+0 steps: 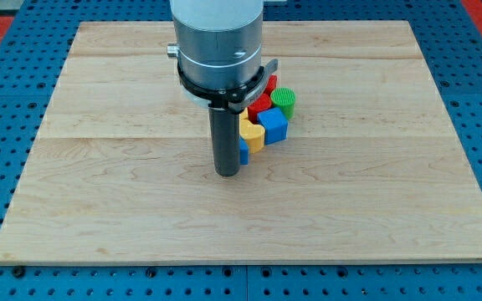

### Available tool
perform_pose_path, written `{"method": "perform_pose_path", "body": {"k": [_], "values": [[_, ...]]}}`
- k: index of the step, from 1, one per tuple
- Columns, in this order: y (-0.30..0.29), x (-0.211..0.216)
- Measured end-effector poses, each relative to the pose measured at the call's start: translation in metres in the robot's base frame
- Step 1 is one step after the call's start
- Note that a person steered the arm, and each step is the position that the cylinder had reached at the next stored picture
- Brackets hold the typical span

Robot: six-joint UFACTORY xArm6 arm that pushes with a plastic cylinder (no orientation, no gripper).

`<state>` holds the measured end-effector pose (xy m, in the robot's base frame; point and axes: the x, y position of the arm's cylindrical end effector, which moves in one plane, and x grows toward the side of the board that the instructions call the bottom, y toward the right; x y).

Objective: Slide the blue triangle towards the bottom center

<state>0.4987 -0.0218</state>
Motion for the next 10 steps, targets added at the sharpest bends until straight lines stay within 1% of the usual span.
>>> {"method": "perform_pose_path", "body": {"k": [4,5,6,8,10], "values": [[-0.002,0.000],[-0.002,0.003],[-0.003,0.014],[-0.021,0.012],[-0.020,0.008]]}}
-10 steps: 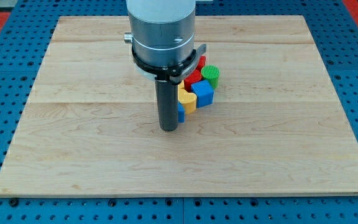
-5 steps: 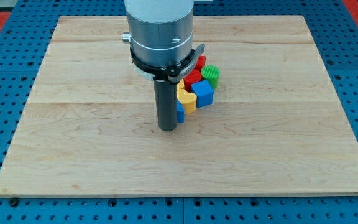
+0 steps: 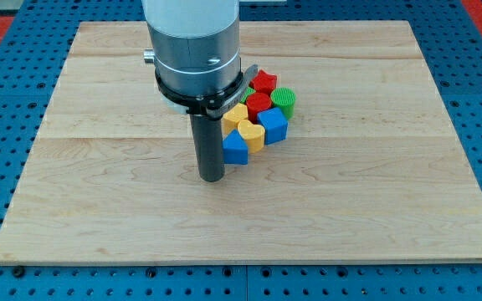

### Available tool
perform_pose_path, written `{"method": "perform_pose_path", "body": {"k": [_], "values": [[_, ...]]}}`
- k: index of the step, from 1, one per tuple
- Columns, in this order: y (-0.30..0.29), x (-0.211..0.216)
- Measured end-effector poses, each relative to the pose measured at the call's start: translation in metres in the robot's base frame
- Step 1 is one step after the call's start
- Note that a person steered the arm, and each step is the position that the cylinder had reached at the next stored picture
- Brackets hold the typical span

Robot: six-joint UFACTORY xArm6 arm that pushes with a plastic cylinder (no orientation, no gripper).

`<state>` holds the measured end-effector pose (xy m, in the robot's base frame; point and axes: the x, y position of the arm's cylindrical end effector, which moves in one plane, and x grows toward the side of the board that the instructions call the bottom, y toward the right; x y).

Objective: Slide the blue triangle towards the bottom center

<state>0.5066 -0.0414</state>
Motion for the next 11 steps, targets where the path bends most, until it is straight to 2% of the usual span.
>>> {"method": "perform_pose_path", "body": {"k": [4,7,10,11], "values": [[-0.010,0.004],[-0.012,-0.052],[0.081,-0.043],[0.081,-0.027]]}}
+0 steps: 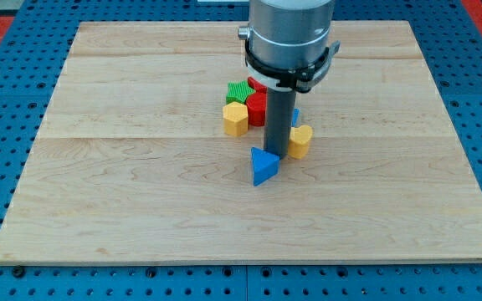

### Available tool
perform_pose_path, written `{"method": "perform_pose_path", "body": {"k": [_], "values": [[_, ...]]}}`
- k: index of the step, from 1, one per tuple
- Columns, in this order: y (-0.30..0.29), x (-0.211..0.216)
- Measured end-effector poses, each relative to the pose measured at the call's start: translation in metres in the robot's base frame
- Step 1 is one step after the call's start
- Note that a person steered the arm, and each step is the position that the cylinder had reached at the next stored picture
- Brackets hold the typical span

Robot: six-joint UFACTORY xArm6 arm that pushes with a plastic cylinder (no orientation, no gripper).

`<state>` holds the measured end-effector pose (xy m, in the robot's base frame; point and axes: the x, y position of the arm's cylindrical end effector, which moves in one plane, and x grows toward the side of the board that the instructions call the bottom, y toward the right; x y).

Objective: Slide the blue triangle towards the bottom center

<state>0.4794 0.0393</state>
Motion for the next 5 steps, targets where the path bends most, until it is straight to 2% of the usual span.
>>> {"method": "perform_pose_path", "body": {"k": [2,3,4,5], "values": [[-0.048,0.012],[-0.047,0.002],[-0.074,-0.036],[-0.109,-0.043]]}}
